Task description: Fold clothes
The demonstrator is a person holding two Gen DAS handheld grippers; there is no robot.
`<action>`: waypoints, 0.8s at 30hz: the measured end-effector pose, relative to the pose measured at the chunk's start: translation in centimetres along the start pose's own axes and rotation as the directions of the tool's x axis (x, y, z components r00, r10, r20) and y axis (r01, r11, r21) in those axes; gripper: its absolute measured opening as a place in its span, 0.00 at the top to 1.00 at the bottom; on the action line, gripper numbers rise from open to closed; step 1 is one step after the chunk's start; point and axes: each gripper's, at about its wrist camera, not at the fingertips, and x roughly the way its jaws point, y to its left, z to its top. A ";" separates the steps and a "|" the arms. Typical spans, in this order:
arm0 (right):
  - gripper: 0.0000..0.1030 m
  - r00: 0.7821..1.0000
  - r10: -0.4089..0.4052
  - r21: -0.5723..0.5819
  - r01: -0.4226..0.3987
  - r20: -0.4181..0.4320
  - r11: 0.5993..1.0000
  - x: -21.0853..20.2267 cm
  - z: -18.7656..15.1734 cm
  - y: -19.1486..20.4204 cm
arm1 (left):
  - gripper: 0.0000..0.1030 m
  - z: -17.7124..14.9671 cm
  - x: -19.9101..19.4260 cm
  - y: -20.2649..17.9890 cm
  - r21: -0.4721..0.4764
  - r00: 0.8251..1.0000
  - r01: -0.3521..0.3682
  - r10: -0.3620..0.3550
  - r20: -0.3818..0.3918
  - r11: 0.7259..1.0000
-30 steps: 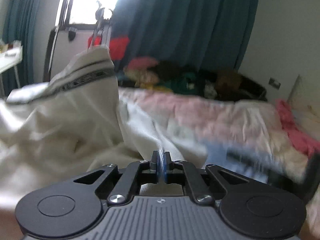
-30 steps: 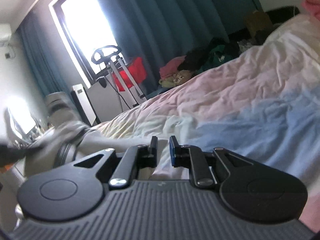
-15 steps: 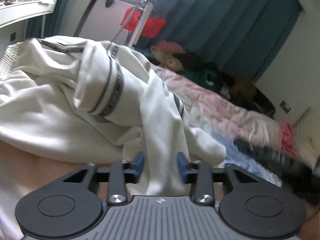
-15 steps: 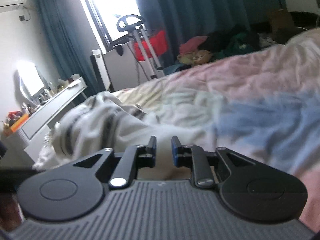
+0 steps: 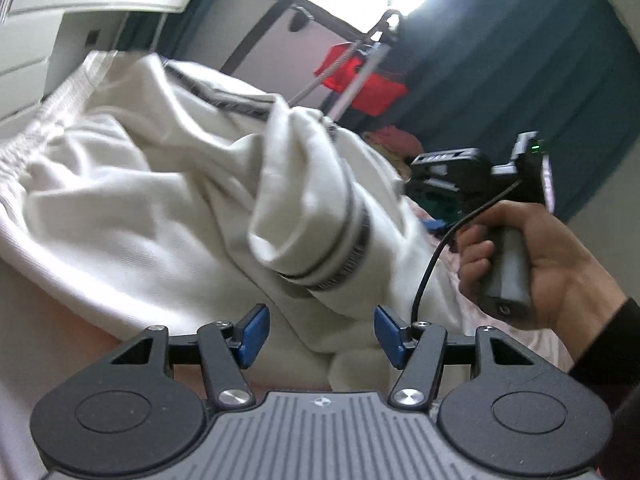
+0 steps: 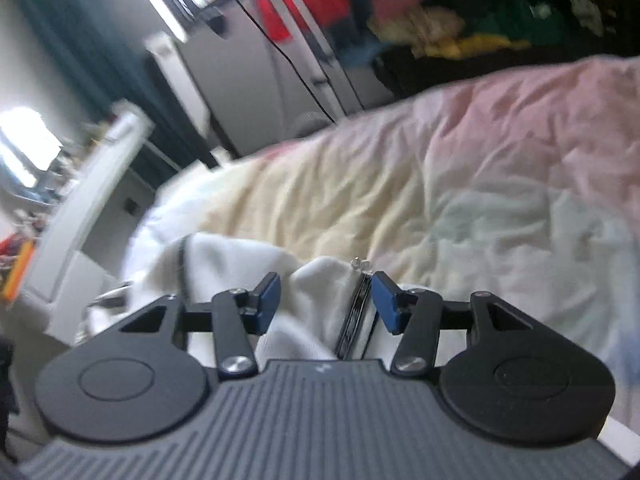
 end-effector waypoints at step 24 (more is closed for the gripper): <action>0.97 0.937 -0.057 -0.030 0.072 0.346 0.997 -18.2 4.4 -4.0 | 0.43 -2.6 1.0 -1.6 0.012 0.979 0.198 -0.197 -0.050 0.980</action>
